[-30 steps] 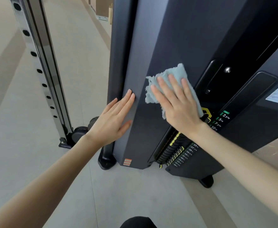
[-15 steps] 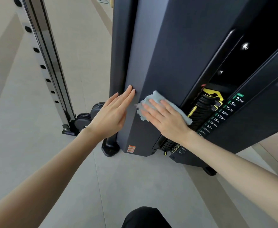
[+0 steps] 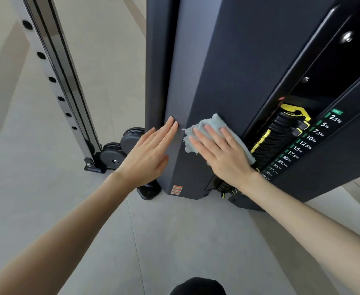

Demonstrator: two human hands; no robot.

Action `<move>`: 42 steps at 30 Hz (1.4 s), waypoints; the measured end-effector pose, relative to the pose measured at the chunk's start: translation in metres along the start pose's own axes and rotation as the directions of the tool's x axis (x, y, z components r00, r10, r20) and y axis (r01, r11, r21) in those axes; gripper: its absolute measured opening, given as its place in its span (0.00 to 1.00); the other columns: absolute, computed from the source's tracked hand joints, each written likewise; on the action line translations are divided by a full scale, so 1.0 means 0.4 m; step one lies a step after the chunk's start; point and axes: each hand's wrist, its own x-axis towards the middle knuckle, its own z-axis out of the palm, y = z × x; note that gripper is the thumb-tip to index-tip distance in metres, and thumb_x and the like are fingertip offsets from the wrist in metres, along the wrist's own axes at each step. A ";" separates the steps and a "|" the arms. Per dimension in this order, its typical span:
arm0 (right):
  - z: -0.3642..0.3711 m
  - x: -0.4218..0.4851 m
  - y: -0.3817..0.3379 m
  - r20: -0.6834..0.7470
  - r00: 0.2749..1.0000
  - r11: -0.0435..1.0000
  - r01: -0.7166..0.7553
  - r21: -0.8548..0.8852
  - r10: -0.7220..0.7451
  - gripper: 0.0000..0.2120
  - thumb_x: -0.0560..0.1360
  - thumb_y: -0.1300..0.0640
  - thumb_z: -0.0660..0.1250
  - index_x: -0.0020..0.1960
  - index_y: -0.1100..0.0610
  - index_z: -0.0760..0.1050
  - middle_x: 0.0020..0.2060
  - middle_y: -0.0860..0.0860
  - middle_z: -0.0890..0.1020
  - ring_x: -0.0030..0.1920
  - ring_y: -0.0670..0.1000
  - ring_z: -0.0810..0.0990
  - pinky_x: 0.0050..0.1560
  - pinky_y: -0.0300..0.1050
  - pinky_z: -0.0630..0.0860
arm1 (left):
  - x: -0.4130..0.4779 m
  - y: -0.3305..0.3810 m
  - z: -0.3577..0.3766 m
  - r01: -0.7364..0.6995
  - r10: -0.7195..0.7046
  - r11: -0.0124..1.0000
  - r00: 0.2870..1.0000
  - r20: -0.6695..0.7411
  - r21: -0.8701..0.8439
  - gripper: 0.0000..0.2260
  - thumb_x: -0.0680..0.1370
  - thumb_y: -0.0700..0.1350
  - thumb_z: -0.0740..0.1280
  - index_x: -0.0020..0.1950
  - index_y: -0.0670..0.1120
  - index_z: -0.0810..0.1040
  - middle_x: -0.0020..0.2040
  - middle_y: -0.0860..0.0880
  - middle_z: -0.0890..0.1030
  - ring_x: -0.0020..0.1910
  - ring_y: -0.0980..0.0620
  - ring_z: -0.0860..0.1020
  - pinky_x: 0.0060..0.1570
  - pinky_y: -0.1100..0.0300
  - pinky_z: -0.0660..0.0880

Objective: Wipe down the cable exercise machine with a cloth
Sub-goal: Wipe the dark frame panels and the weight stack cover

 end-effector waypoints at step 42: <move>-0.070 0.363 -0.080 -0.013 0.089 0.086 -0.910 0.405 0.996 0.26 0.84 0.50 0.45 0.78 0.58 0.44 0.74 0.62 0.51 0.76 0.57 0.43 0.74 0.65 0.47 | 0.254 -0.045 -0.346 -0.521 0.688 0.675 0.700 -0.191 0.523 0.30 0.79 0.43 0.59 0.79 0.43 0.52 0.76 0.44 0.58 0.78 0.48 0.49 0.76 0.45 0.51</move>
